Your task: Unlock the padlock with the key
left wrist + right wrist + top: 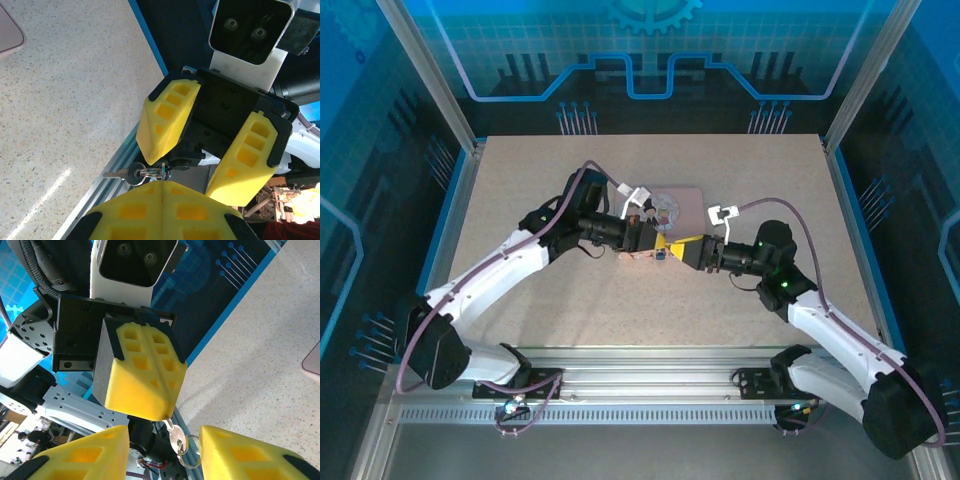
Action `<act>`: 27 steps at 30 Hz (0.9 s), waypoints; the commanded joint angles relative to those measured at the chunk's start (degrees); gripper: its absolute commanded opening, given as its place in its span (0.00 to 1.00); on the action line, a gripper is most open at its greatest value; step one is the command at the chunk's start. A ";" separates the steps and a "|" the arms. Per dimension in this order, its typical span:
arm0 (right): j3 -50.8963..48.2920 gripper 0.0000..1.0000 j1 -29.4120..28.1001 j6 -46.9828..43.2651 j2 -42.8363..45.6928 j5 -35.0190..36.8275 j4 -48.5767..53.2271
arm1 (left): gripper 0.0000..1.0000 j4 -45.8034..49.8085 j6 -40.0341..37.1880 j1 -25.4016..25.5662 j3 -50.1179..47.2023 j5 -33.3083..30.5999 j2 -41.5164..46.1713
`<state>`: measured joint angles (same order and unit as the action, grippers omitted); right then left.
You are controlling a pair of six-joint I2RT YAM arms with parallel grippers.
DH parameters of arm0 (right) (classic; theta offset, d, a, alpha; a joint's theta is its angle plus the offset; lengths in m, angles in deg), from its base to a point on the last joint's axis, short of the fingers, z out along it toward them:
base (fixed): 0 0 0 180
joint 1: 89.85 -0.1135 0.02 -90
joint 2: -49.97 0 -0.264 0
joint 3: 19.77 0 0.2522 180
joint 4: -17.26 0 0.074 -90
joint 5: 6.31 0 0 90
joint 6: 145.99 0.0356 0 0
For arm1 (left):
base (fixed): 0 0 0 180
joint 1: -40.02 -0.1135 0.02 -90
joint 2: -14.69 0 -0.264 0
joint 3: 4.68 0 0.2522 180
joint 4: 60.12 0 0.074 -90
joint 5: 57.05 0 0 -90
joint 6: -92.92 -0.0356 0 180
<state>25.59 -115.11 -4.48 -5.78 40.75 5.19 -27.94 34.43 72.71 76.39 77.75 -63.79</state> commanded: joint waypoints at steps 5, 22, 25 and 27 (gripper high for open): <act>2.48 0.32 -1.54 -1.32 -0.15 -0.91 -0.85 | 0.00 -1.63 0.18 0.35 -0.86 1.44 2.81; 2.53 0.00 -2.07 -3.88 1.31 -1.46 0.90 | 0.00 -3.09 0.25 0.40 -1.74 2.61 3.86; 2.59 0.00 -2.32 -4.96 1.96 -0.85 2.01 | 0.00 -4.23 0.64 0.40 -2.08 3.00 3.95; 2.75 0.00 -2.79 -5.48 1.91 -0.74 2.42 | 0.00 -4.61 0.80 0.61 -2.04 3.12 3.78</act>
<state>26.90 -116.44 -7.87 -4.75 40.31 7.32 -30.13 34.49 72.82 75.23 79.32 -61.28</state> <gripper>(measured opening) 0.066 0.055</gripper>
